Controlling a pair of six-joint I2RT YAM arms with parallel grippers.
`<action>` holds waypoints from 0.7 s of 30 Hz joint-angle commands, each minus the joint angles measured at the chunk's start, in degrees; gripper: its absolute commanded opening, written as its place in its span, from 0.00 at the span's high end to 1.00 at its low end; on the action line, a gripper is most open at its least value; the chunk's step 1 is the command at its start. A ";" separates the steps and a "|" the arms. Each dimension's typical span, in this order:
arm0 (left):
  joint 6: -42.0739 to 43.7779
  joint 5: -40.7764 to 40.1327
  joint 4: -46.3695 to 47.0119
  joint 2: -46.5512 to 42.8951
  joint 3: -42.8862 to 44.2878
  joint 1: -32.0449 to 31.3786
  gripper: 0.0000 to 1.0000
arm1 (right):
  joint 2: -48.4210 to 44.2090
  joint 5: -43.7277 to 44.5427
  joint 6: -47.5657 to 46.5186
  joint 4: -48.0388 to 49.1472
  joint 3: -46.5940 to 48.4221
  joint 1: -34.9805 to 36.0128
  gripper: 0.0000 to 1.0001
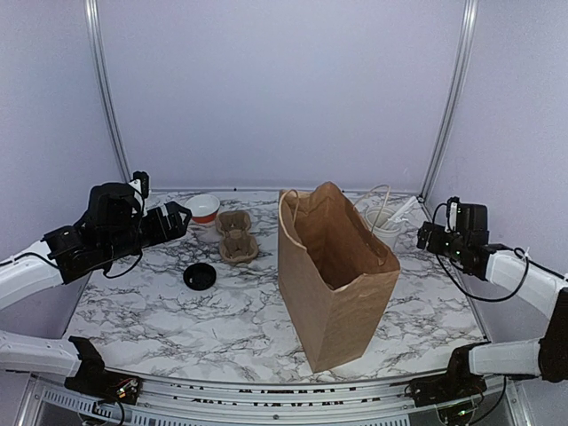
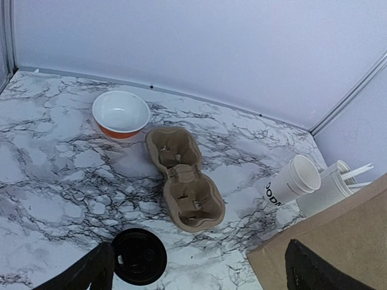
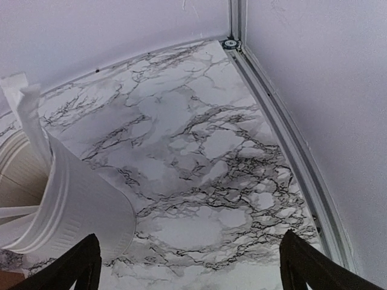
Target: Pack the takeout coffee
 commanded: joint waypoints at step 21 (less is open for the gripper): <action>10.89 -16.00 21.23 -2.20 -17.86 21.72 0.01 | 25.80 5.13 -15.91 80.90 -24.20 -2.10 0.00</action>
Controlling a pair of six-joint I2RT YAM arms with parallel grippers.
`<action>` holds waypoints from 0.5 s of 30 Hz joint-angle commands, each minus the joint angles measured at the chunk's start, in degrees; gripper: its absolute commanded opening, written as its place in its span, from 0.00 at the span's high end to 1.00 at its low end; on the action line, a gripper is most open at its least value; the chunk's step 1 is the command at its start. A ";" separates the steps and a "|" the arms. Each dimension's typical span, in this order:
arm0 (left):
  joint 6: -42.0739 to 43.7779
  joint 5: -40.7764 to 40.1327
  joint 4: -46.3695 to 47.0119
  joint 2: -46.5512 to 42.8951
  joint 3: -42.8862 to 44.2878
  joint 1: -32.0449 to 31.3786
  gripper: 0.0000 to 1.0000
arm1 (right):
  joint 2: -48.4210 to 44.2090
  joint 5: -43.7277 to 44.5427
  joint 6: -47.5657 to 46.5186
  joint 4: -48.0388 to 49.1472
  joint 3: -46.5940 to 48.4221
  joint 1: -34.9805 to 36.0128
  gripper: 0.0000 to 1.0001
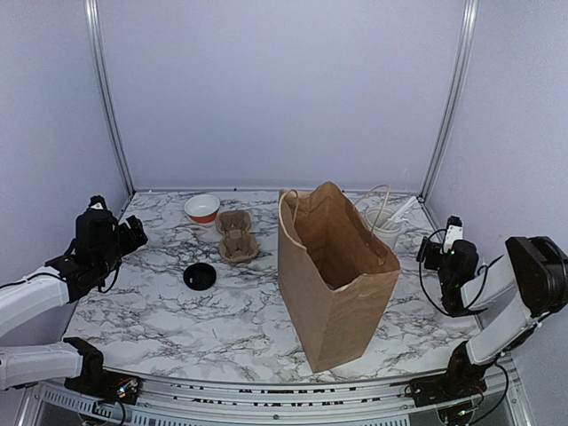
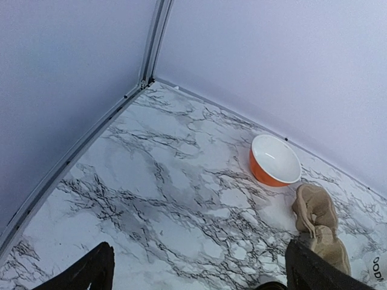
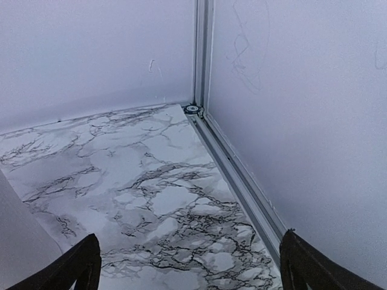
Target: Pack the takeout coffee
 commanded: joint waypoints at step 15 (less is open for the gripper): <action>24.92 -15.68 38.27 27.51 -3.33 12.08 0.01 | 7.06 -5.11 -6.03 20.50 -2.18 1.58 0.00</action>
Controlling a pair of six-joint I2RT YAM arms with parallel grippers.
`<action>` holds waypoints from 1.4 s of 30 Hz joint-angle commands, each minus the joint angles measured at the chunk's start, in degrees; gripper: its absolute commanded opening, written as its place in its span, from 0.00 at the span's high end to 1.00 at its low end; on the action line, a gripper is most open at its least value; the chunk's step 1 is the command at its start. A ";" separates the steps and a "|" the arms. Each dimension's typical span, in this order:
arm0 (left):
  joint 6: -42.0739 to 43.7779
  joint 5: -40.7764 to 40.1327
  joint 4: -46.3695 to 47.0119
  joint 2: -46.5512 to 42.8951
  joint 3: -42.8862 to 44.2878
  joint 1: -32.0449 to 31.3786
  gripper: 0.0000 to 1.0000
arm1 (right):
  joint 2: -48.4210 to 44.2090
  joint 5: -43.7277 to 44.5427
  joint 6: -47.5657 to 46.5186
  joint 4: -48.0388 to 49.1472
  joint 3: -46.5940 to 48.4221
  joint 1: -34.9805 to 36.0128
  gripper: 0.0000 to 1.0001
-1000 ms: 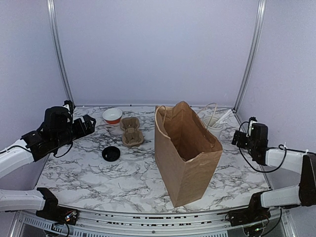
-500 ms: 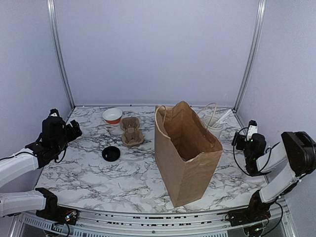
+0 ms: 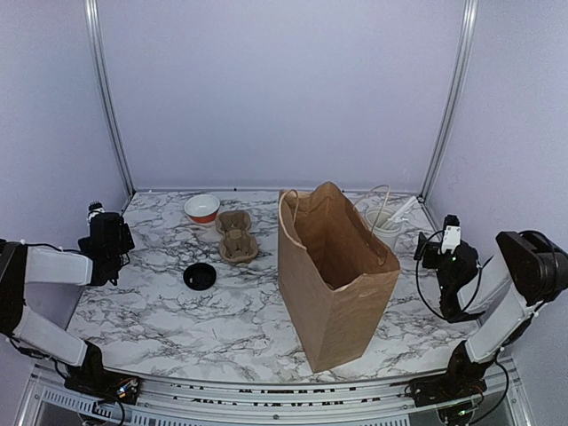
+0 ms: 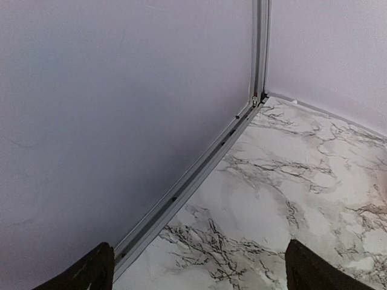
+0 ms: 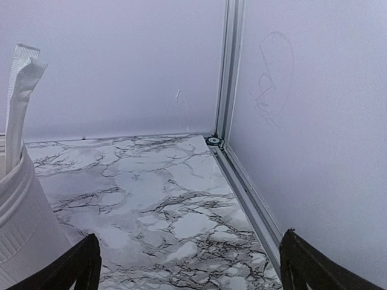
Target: Pack the takeout coffee
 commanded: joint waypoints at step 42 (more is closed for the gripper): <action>11.79 17.30 49.78 11.06 -16.63 2.20 0.01 | 0.31 0.76 -1.63 2.69 0.32 1.42 0.00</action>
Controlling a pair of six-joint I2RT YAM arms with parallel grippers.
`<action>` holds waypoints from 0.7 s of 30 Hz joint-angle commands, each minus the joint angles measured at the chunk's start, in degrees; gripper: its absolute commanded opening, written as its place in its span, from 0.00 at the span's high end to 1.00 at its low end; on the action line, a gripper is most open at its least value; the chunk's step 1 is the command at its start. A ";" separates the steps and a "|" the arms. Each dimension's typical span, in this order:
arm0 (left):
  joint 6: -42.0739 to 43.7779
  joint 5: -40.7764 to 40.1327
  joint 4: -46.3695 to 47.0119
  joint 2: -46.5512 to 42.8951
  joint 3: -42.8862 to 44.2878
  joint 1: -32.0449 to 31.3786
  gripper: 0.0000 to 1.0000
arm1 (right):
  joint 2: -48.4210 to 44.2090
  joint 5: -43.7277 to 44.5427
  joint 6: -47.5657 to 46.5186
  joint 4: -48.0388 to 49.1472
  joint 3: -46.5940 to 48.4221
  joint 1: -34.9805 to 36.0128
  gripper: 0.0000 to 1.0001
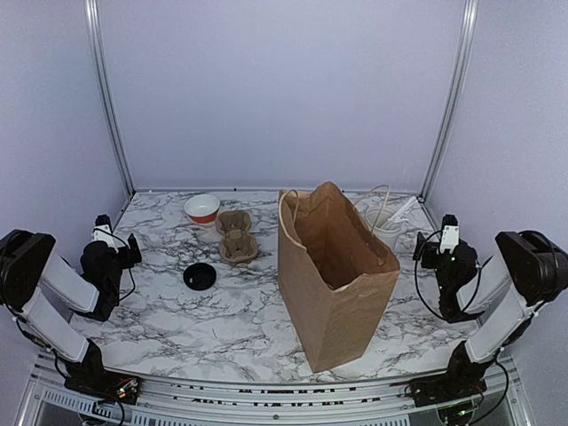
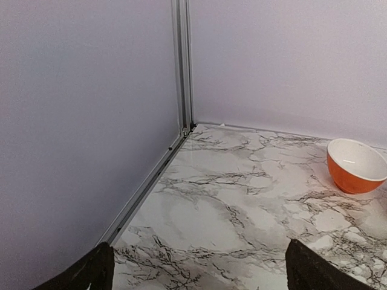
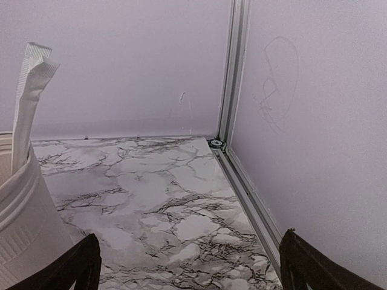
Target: Pack the takeout coffee
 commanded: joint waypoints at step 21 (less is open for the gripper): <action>-0.37 -0.93 2.04 0.43 0.93 -0.03 0.01 | 0.94 5.18 -0.82 2.92 0.57 1.84 0.00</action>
